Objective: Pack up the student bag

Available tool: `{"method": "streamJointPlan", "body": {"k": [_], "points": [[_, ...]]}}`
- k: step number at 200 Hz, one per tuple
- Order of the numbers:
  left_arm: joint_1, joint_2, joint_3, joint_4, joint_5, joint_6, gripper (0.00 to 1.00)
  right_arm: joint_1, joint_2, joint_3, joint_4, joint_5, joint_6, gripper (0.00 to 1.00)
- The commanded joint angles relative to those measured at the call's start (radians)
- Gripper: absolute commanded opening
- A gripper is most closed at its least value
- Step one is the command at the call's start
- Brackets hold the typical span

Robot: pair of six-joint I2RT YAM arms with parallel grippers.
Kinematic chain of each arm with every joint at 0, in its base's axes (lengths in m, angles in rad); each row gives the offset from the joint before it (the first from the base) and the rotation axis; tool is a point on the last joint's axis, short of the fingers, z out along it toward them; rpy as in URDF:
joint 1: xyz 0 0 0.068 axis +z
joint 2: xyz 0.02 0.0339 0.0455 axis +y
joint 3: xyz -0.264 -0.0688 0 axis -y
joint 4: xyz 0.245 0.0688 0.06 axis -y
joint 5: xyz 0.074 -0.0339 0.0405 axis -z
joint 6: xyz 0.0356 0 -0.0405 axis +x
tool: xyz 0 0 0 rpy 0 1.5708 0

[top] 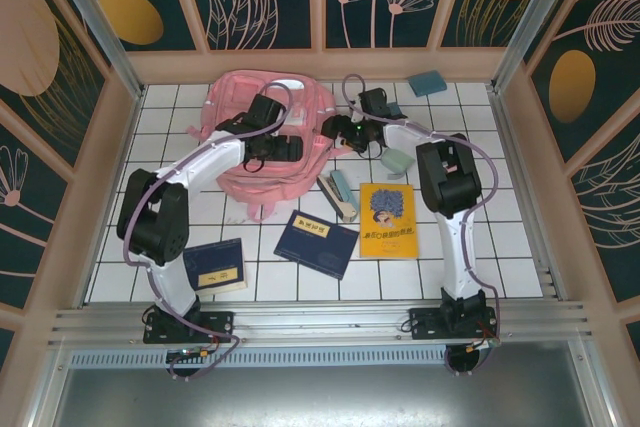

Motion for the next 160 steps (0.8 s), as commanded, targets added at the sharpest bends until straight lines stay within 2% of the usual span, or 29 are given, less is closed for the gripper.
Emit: {"method": "streamJointPlan", "body": {"k": [1, 51, 80, 101, 116, 131, 136, 160], "points": [[-0.010, 0.019, 0.041, -0.053, -0.008, 0.051, 0.92, 0.031, 0.011, 0.054, 0.017, -0.078, 0.005, 0.77], [-0.010, -0.018, 0.029, -0.085, -0.087, 0.062, 0.94, 0.108, 0.004, 0.067, 0.000, -0.115, -0.015, 0.66], [-0.010, -0.072, -0.016, -0.079, -0.159, 0.002, 0.97, 0.149, -0.008, 0.036, 0.058, -0.232, 0.025, 0.66], [-0.005, -0.145, -0.072, -0.060, -0.191, -0.071, 0.99, 0.175, -0.031, 0.022, 0.082, -0.296, 0.025, 0.71], [0.019, -0.222, -0.138, -0.028, -0.158, -0.130, 0.98, 0.183, -0.070, -0.001, 0.071, -0.254, 0.010, 0.81], [0.037, -0.290, -0.200, -0.007, -0.130, -0.184, 0.98, 0.177, -0.133, -0.059, 0.046, -0.076, 0.002, 0.82], [0.039, -0.310, -0.218, -0.006, -0.125, -0.198, 0.98, 0.140, -0.154, -0.087, 0.057, -0.039, 0.014, 0.82], [0.042, -0.403, -0.316, 0.005, -0.065, -0.262, 0.97, 0.059, -0.213, -0.204, 0.160, -0.047, 0.106, 0.81]]}}
